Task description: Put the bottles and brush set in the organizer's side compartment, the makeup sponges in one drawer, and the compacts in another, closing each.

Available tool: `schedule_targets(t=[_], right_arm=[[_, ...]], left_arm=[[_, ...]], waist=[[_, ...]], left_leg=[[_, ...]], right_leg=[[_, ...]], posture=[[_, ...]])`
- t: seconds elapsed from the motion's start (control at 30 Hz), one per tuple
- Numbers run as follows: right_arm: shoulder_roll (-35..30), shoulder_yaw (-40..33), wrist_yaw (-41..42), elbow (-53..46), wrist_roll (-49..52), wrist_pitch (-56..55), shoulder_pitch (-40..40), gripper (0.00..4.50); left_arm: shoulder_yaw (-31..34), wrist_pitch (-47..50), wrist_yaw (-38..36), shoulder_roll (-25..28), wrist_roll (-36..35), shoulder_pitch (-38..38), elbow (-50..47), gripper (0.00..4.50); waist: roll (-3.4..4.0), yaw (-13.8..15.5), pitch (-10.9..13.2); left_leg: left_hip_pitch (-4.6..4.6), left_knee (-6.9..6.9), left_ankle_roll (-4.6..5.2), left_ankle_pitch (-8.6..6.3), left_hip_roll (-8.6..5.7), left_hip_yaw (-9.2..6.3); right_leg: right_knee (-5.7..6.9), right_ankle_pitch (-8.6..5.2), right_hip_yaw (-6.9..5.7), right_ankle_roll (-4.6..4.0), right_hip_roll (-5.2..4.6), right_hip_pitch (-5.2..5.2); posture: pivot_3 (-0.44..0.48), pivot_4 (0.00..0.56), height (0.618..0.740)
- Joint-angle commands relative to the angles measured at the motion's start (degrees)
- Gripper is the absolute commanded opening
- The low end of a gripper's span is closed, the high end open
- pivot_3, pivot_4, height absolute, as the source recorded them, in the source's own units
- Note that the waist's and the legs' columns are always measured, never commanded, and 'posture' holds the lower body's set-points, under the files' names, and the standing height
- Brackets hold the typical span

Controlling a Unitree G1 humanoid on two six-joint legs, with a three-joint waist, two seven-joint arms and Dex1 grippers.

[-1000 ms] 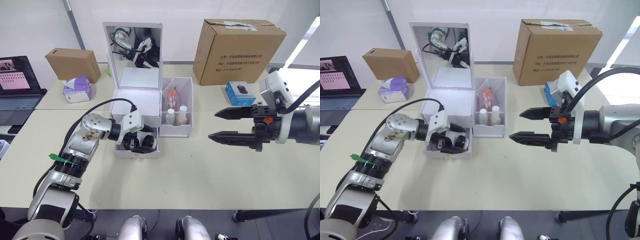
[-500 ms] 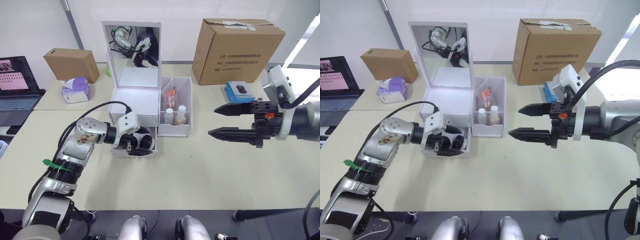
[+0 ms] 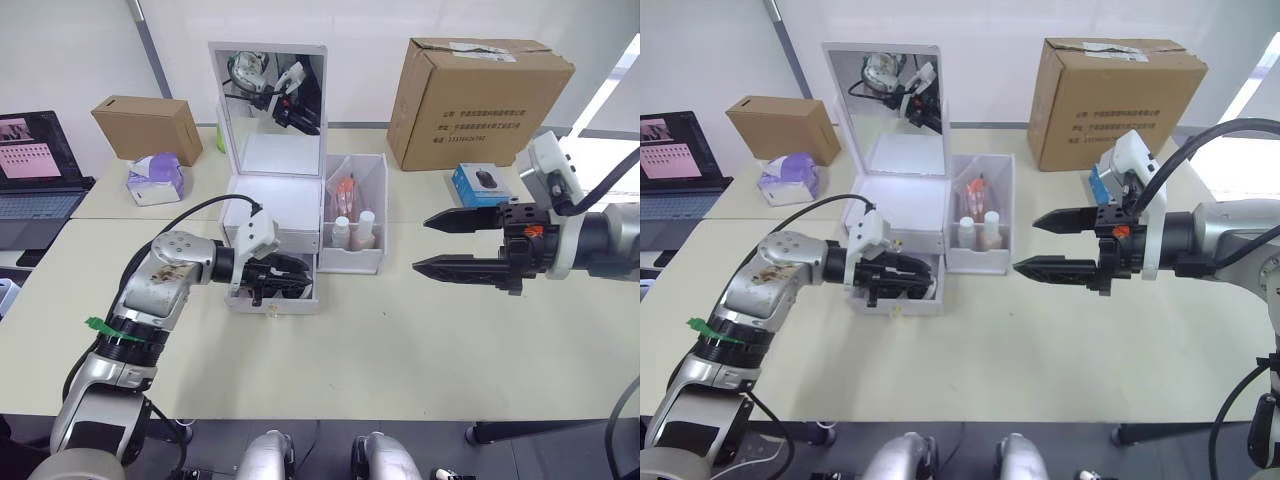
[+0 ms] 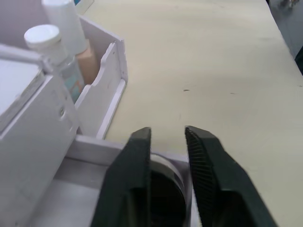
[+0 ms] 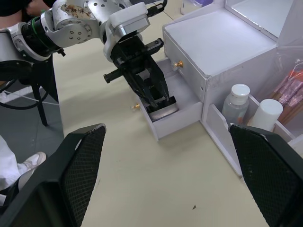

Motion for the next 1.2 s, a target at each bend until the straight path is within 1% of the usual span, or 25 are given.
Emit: schedule_targets(t=[0.03, 0.27, 0.37, 0.57, 0.8, 0.9, 1.07, 1.2], right_arm=[[-0.87, -1.86, -0.36, -0.59, 0.76, -1.13, -1.26, 4.50], [-1.31, -2.32, -0.60, -0.74, 1.24, -1.02, -1.03, 4.50], [-1.37, -2.23, -0.55, -0.61, 1.21, -1.22, -1.16, 4.50], [-1.24, -1.68, -0.36, -0.14, 0.77, -1.57, -1.67, 4.50], [-1.18, -1.61, -0.57, -0.14, 0.57, -1.60, -1.71, 4.50], [-1.21, -1.63, -0.53, -0.18, 0.49, -1.67, -1.61, 4.50], [-1.08, -1.55, -0.50, 0.00, 0.46, -1.84, -1.66, 4.50], [-0.98, -1.59, -0.69, -0.08, 0.66, -1.76, -1.72, 4.50]], left_arm=[[-0.80, -1.86, -0.20, -0.06, 1.56, -2.41, 0.78, 0.08], [-4.23, -2.82, -0.17, 1.53, 7.00, -4.46, 2.72, 0.03], [-3.91, -2.25, 0.21, 1.23, 7.20, -4.30, 2.47, 0.03], [-4.73, -4.64, 0.22, 1.71, 9.48, -4.42, 3.26, 0.03], [-5.46, -7.05, 1.18, 2.17, 12.91, -6.31, 4.82, 0.03], [-4.57, -6.03, 1.74, 1.20, 12.19, -7.23, 4.56, 0.03], [-1.19, -0.35, 1.54, -1.71, 6.25, -8.52, 1.85, 0.03], [-0.86, 1.62, 0.90, -1.62, 4.63, -8.73, -0.11, 0.03]], waist=[[0.00, -0.13, 0.00], [0.00, -0.23, 0.00], [0.00, -0.22, 0.00], [0.00, -0.27, 0.00], [0.00, -0.23, 0.00], [0.00, -0.23, 0.00], [0.00, -0.18, 0.00], [0.00, -0.23, 0.00]], left_leg=[[0.00, 0.00, 0.00, 0.00, 0.00, 0.00], [0.02, 0.00, 0.00, 0.00, 0.01, 0.00], [0.02, 0.00, 0.00, 0.00, 0.01, 0.00], [0.04, 0.00, 0.00, 0.00, 0.01, 0.00], [0.05, 0.00, 0.00, 0.00, 0.01, 0.00], [0.05, 0.00, 0.00, 0.00, 0.00, 0.00], [0.02, 0.04, 0.01, 0.00, 0.01, 0.00], [0.01, 0.07, 0.01, 0.00, 0.01, 0.00]], right_leg=[[0.00, 0.00, 0.00, 0.00, 0.01, -0.01], [0.00, -0.01, 0.06, 0.01, 0.05, -0.01], [0.00, -0.01, 0.06, 0.01, 0.03, -0.01], [0.01, 0.00, 0.08, 0.00, 0.05, 0.00], [0.01, 0.00, 0.09, 0.00, 0.05, 0.00], [0.01, 0.00, 0.09, 0.00, 0.05, 0.00], [0.02, 0.00, 0.08, 0.01, 0.04, 0.00], [0.03, 0.00, 0.09, 0.01, 0.05, 0.00]], posture=[[0.000, 0.150, 0.731], [0.000, 0.150, 0.731], [0.000, 0.150, 0.731], [0.000, 0.150, 0.731], [0.000, 0.150, 0.731], [0.000, 0.150, 0.731], [0.000, 0.150, 0.731], [0.000, 0.150, 0.731]])
